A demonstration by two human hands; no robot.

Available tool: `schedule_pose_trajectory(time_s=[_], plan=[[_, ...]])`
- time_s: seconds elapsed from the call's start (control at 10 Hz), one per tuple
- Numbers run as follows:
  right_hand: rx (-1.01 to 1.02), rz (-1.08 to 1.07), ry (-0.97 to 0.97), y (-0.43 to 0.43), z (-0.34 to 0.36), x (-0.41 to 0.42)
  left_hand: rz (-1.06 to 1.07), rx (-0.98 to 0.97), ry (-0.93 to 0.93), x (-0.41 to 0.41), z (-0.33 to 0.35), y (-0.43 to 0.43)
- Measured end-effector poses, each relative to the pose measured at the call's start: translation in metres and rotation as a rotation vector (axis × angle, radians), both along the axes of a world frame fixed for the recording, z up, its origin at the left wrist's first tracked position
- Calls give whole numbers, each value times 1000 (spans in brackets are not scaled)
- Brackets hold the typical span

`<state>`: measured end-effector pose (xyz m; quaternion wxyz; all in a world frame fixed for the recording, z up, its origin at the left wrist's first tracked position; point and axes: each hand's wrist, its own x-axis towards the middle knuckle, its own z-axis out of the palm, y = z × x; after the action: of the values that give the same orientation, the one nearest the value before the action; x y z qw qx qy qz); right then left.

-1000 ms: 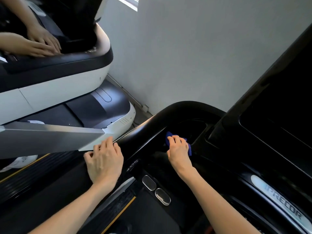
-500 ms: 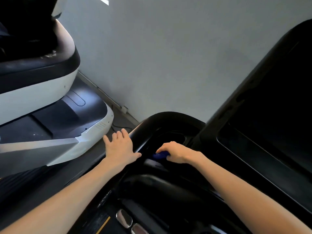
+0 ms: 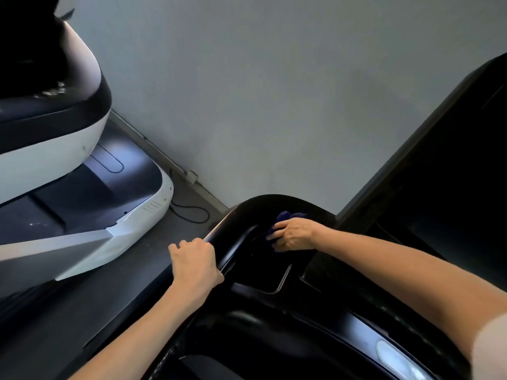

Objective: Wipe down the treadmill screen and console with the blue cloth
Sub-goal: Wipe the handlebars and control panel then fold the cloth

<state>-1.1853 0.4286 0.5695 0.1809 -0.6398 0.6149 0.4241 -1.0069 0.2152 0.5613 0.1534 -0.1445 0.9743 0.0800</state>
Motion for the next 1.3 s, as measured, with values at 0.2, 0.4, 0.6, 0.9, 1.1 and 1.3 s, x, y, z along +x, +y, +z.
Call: schedule_pose_trajectory(time_s=[0.2, 0.4, 0.6, 0.9, 1.1, 1.3], plan=[[-248, -266, -225, -11, -16, 25, -5, 16, 3, 2, 1, 0], [-615, -1528, -525, 3, -15, 30, -23, 17, 5, 1, 2, 0], [-884, -2108, -715, -8, -30, 36, -14, 10, 0, 1, 2, 1], [-358, -1639, -209, -34, -22, 52, -20, 21, 9, 3, 4, -1], [-270, -1501, -128, -38, -20, 49, -43, 65, -14, -2, 7, -4], [-329, -1480, -146, -37, -17, 49, -7, 65, -24, -4, 8, 0]])
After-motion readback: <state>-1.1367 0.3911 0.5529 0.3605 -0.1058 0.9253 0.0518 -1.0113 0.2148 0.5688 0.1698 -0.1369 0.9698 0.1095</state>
